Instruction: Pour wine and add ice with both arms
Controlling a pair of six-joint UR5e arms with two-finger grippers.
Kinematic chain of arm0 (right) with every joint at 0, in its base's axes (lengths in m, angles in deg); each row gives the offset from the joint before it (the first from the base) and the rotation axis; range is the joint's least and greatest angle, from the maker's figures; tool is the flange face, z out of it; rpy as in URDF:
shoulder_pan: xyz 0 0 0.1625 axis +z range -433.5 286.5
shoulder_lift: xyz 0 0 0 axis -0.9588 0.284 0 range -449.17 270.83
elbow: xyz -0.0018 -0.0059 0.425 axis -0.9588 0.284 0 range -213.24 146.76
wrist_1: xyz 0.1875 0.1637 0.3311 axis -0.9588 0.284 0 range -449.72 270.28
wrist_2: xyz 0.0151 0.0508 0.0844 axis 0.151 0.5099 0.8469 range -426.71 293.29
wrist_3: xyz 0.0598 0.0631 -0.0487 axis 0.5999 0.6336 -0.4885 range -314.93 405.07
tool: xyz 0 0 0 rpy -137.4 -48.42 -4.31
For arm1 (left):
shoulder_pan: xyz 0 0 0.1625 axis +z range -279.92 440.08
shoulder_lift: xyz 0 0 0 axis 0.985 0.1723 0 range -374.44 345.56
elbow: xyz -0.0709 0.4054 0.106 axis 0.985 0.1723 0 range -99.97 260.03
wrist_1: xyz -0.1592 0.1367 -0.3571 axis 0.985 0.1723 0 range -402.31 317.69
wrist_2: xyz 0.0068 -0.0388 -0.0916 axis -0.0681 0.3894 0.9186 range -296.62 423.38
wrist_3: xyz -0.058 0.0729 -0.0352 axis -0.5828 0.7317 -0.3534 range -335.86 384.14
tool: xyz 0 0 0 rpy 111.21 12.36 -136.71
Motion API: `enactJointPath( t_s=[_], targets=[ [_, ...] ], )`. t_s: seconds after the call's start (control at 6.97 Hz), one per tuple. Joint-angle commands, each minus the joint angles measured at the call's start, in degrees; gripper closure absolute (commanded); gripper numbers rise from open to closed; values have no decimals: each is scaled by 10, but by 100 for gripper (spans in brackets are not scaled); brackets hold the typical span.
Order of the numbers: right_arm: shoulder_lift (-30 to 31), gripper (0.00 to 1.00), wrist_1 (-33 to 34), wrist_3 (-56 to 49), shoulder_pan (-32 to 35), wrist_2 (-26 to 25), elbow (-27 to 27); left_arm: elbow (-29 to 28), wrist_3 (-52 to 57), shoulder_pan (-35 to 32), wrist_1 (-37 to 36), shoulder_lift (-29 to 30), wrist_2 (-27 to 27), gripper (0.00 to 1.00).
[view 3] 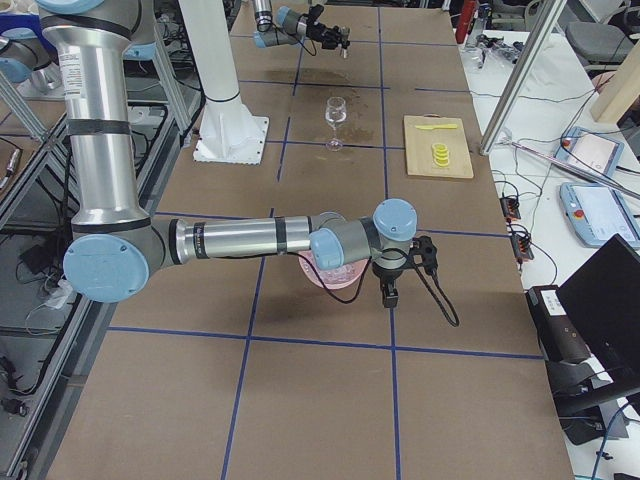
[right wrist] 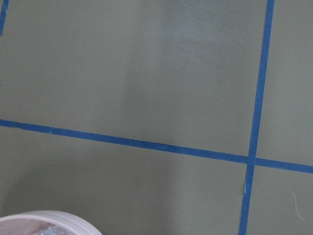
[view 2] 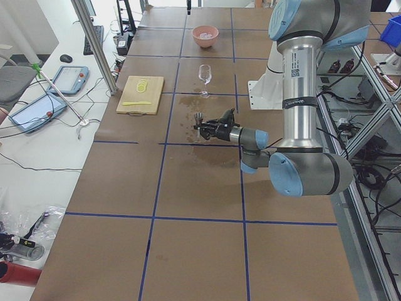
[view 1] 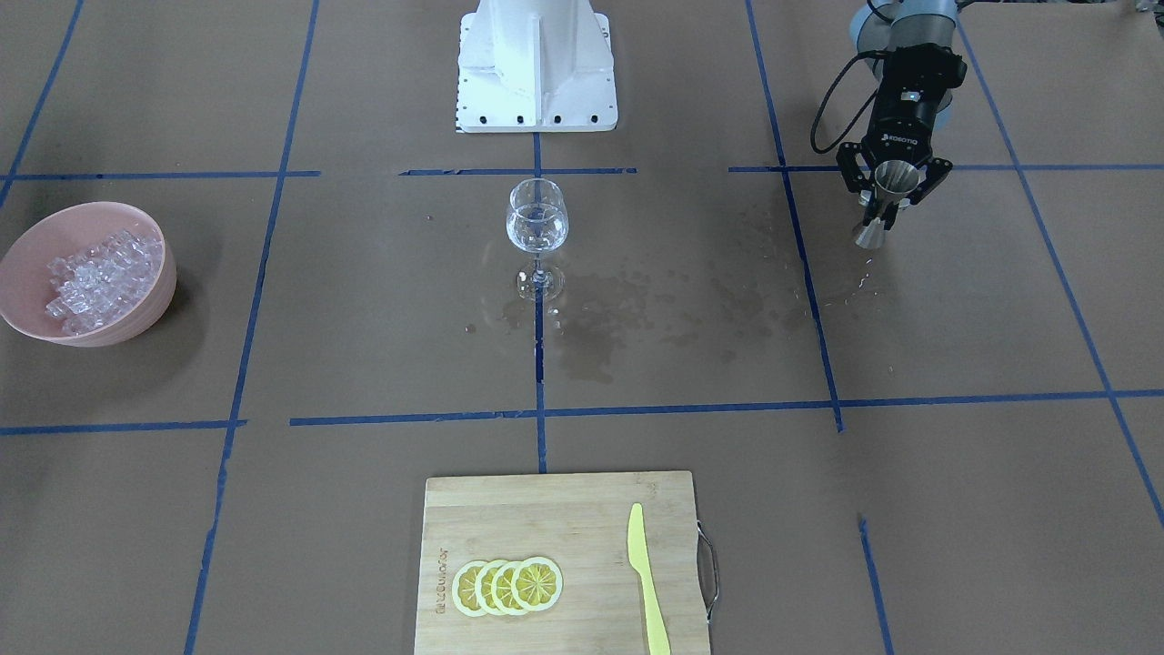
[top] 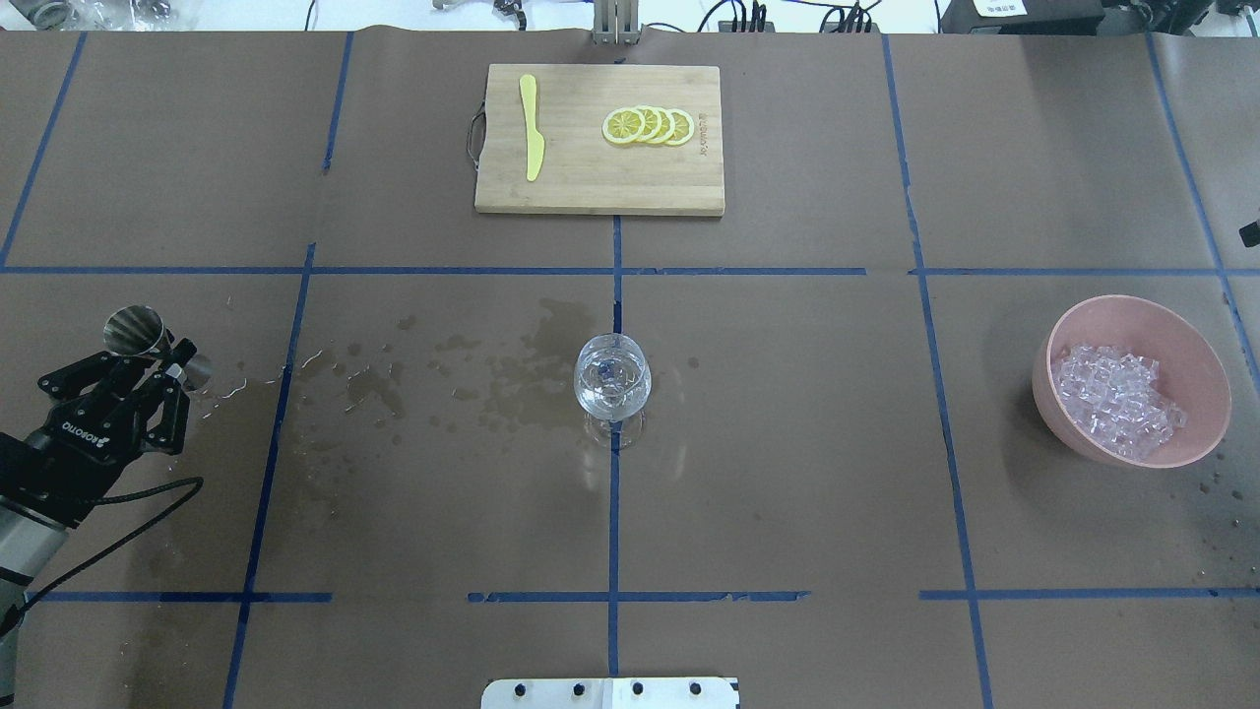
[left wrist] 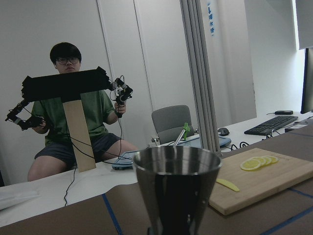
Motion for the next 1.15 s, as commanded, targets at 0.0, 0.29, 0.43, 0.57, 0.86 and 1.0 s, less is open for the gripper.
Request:
enactJointPath(
  t_s=[0.0, 0.29, 0.43, 0.57, 0.86, 1.0],
  targets=[
    [2, 0, 0, 0, 0, -1, 2, -5, -61, 1, -13, -46, 43, 100],
    [5, 0, -1, 0, 0, 0, 0, -21, -240, 17, -80, -45, 35, 100],
    [5, 0, -1, 0, 0, 0, 0, -54, -260, 31, -81, -44, -23, 100],
    [6, 0, -1, -1, 0, 0, 0, -56, -261, 60, -76, -43, -70, 100],
    [8, 0, 0, 0, 0, 0, -8, -62, -261, 92, -80, -38, -116, 100],
    [8, 0, -1, 1, 0, 0, -9, -74, -261, 104, -80, -39, -119, 100]
  ],
)
